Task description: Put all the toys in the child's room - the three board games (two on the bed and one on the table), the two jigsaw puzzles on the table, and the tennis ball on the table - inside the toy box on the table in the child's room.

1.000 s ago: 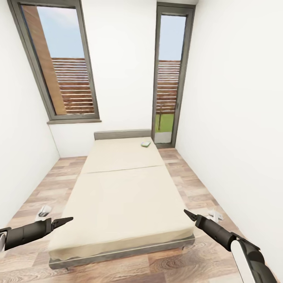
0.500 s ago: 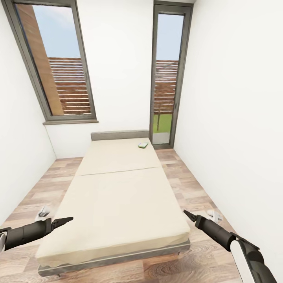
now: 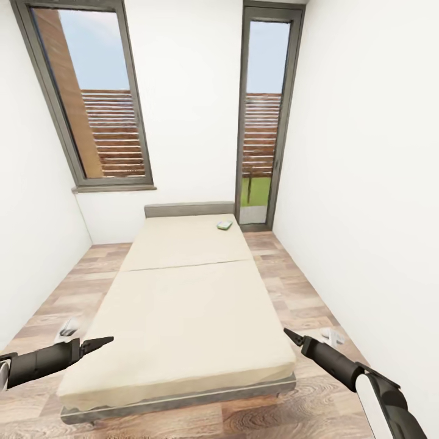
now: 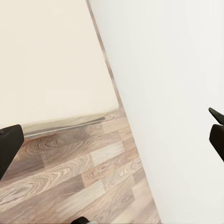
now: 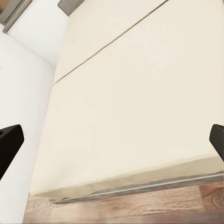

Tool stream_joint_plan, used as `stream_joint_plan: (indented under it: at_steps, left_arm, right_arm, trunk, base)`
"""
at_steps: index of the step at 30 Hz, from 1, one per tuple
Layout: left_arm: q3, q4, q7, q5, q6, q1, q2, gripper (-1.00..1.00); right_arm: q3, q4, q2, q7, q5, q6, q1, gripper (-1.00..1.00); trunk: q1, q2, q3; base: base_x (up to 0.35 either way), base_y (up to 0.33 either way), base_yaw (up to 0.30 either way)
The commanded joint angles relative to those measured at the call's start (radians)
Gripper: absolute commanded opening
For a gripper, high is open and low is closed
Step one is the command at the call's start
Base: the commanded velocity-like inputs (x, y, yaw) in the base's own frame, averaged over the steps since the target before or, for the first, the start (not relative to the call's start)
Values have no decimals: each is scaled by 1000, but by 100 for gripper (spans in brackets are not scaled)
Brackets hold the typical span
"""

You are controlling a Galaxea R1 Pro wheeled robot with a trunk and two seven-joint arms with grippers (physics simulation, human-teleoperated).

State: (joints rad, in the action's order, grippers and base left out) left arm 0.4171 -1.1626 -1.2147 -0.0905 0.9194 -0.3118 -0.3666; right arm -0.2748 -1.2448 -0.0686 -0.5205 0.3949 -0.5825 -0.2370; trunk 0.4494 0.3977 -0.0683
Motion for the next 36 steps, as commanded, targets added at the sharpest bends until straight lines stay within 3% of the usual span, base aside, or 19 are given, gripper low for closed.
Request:
stream_joint_plan:
  at_steps: [1, 21, 36]
  left_arm:
    - [0, 0, -2, -2, 7, -1, 0, 100]
    - [0, 0, -2, -2, 9, -1, 0, 100]
    - [0, 0, -2, -3, 7, -1, 0, 100]
  right_arm:
    - [-3, 1, 0, -2, 7, -8, -1, 100]
    - [-10, 7, 0, -7, 8, -42, -1, 100]
    - [-10, 7, -2, -9, 14, -46, -1, 100]
  trunk:
    - [1, 2, -2]
    - [1, 2, -2]
    - [1, 2, -2]
  base:
    - [0, -228, 229]
    - [0, -57, 280]
    - [0, 0, 39]
